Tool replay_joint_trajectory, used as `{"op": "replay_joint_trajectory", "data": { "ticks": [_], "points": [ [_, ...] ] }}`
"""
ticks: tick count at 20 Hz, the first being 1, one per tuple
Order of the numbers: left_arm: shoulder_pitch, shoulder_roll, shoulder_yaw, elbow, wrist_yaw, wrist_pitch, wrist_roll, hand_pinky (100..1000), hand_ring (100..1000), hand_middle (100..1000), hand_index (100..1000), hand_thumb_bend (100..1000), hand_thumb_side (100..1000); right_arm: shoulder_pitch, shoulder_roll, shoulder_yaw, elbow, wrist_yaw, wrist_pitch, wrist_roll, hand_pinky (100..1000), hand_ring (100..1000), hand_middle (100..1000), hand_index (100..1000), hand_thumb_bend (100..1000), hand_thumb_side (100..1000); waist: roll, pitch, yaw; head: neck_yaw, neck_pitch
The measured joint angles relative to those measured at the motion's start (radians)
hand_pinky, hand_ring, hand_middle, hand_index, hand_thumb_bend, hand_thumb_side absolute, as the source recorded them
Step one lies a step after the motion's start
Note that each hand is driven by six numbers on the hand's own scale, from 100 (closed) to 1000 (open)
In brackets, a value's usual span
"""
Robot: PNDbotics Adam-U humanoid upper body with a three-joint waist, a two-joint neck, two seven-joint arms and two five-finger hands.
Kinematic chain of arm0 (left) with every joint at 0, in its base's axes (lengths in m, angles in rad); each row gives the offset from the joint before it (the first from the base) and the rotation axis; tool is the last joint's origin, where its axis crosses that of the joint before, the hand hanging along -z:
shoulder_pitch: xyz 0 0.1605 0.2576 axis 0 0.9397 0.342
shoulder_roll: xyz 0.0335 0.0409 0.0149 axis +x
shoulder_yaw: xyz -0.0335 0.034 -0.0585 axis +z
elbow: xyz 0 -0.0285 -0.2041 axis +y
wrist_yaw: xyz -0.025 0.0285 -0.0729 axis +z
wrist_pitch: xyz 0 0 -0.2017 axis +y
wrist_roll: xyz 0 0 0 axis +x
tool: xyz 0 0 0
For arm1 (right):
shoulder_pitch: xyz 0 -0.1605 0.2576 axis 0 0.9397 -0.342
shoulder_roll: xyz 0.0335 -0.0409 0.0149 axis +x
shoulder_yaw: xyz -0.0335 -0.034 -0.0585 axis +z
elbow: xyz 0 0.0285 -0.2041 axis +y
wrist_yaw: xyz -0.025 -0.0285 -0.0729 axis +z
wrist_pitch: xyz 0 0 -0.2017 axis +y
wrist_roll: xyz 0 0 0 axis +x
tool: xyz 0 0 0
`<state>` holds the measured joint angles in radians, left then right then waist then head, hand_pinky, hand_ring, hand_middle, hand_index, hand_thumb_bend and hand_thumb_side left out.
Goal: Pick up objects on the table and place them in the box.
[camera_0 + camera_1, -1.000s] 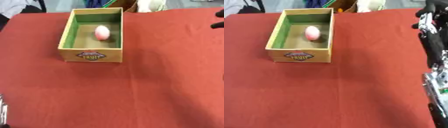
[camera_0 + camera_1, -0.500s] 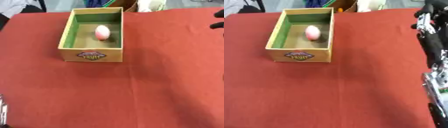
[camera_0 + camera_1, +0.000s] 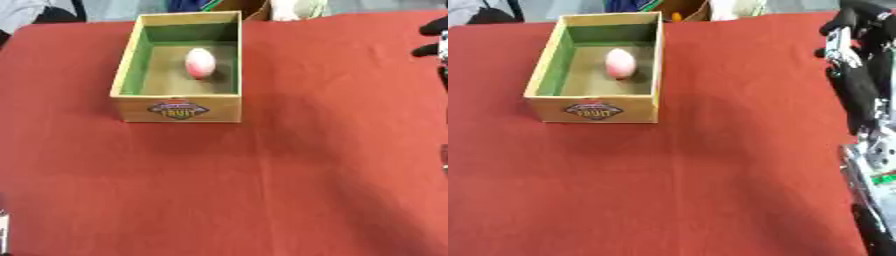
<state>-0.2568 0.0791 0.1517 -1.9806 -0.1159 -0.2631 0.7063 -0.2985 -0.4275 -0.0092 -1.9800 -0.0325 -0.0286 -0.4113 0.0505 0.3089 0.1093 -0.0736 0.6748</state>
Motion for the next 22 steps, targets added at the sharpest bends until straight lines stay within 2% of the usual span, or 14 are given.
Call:
{"op": "replay_joint_trajectory", "data": {
  "ticks": [4,10,13,22],
  "points": [
    [0.000,0.000,0.001,0.000,0.000,0.000,0.000,593,521,471,628,100,673,0.000,0.000,-0.003,0.000,-0.001,-0.001,0.002,510,655,546,747,100,491,-0.001,0.000,-0.002,-0.006,0.000],
    [0.000,0.000,0.002,0.000,-0.002,0.000,0.000,592,521,471,628,100,673,0.000,0.001,-0.003,0.000,-0.004,-0.001,0.001,510,656,546,748,100,492,-0.006,0.000,-0.004,-0.070,0.000],
    [0.000,0.000,0.002,0.000,-0.003,0.000,0.000,592,522,471,628,100,673,-0.001,0.001,-0.004,0.000,-0.004,-0.001,0.001,510,656,547,748,100,491,-0.008,0.000,-0.004,-0.087,0.000],
    [0.000,0.000,0.002,0.000,-0.003,-0.002,0.002,592,522,471,628,100,672,-0.001,0.006,-0.004,0.000,-0.004,-0.002,0.001,511,658,547,748,100,493,-0.016,0.000,-0.003,-0.073,-0.008]
  ]
}}
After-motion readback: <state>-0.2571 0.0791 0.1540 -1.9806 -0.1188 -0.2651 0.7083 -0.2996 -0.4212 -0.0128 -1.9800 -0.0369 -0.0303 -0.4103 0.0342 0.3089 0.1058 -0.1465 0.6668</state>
